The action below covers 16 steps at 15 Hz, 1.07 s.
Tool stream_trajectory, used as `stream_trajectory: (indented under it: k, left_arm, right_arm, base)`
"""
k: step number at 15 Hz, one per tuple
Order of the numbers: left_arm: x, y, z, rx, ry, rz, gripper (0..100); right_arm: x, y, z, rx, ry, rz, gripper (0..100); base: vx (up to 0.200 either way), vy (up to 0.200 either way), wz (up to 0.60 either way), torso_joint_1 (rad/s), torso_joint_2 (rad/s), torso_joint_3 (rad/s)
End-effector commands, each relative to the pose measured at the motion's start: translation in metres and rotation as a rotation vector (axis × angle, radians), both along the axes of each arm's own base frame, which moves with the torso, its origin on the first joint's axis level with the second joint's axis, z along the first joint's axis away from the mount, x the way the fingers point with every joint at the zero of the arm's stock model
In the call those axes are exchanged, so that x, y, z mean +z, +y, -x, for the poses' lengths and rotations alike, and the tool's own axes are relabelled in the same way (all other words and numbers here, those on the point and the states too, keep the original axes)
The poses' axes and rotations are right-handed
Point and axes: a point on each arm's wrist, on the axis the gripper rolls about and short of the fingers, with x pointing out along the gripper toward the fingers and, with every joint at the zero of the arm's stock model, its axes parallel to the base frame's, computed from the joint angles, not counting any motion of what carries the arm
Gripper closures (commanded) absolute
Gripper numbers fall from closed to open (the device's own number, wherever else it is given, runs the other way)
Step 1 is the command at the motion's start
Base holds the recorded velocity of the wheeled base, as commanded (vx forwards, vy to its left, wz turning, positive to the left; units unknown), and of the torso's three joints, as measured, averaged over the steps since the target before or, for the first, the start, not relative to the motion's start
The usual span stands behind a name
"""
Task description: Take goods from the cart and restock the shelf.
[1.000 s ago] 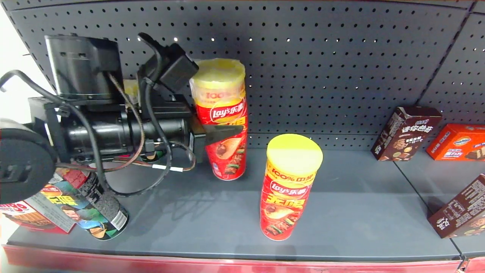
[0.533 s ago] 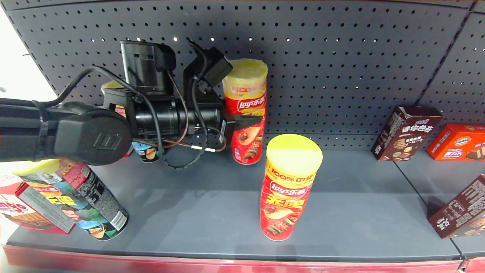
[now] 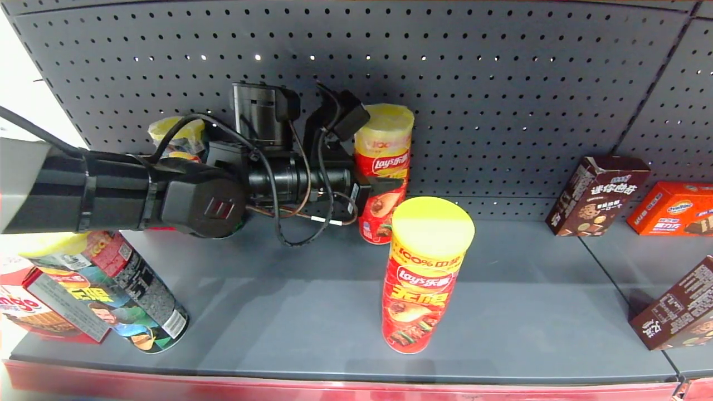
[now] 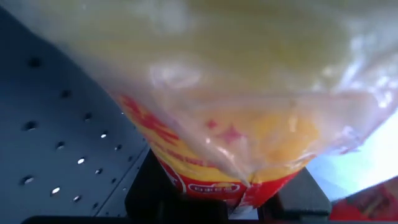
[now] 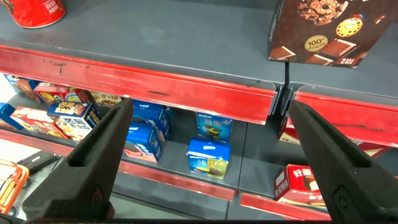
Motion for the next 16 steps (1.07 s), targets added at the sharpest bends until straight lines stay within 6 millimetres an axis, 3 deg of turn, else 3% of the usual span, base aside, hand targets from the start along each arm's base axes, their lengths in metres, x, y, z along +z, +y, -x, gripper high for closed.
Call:
stream_trajectory:
  k: [1, 13, 14, 16]
  left_arm:
    - [-0.009, -0.007, -0.008, -0.007, 0.010, -0.006, 100]
    - [-0.035, -0.017, -0.008, -0.026, 0.058, -0.047, 100]
    - [-0.036, -0.017, -0.008, -0.025, 0.054, -0.051, 0]
    - [-0.036, -0.015, -0.007, -0.022, 0.057, -0.054, 0]
  right_arm:
    - [0.000, 0.000, 0.000, 0.001, 0.002, 0.001, 0]
    - [0.000, 0.000, 0.000, 0.001, 0.002, 0.001, 0]
    - [0.000, 0.000, 0.000, 0.001, 0.002, 0.001, 0]
    - [0.000, 0.000, 0.000, 0.001, 0.002, 0.001, 0]
  base:
    - [0.000, 0.000, 0.00, 0.000, 0.00, 0.000]
    - [0.000, 0.000, 0.00, 0.000, 0.00, 0.000]
    - [0.000, 0.000, 0.00, 0.000, 0.00, 0.000]
    - [0.000, 0.000, 0.00, 0.000, 0.00, 0.000]
